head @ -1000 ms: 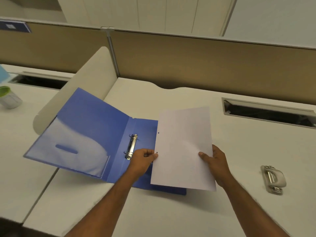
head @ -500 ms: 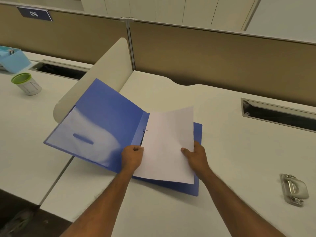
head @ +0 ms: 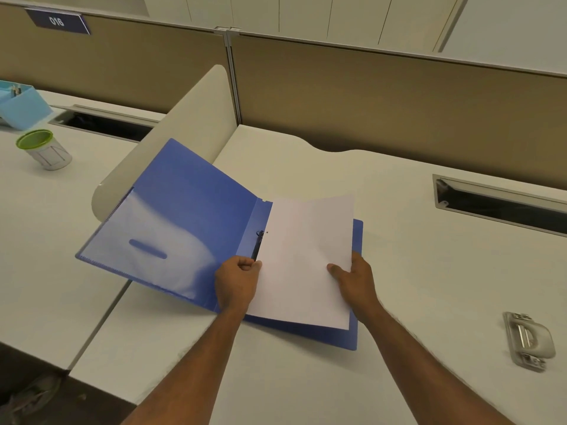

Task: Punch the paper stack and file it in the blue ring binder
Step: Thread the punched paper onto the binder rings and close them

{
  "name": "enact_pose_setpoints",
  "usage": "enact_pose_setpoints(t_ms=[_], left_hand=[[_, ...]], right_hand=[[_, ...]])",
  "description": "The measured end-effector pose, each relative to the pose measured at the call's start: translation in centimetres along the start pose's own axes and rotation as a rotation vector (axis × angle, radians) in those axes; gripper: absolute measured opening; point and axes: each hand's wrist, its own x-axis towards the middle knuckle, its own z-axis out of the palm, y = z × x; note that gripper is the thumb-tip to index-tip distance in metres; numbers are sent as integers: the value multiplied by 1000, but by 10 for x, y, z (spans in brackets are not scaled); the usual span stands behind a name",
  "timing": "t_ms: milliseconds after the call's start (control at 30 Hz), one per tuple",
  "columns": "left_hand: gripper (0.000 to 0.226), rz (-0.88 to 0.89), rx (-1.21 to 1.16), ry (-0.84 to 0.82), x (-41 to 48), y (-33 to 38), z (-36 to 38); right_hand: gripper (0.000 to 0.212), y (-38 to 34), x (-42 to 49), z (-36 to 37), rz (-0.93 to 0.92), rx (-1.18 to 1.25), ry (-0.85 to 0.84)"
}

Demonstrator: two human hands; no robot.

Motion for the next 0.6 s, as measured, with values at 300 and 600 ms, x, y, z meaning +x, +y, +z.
enact_pose_setpoints(t_ms=[300,600], left_hand=[[30,347,535,-134,9,-1,-1],[27,471,524,-202,46,21,3]], right_hand=[[39,-6,3,-3,-4,31,9],[38,-5,2,-2,-11,50,7]])
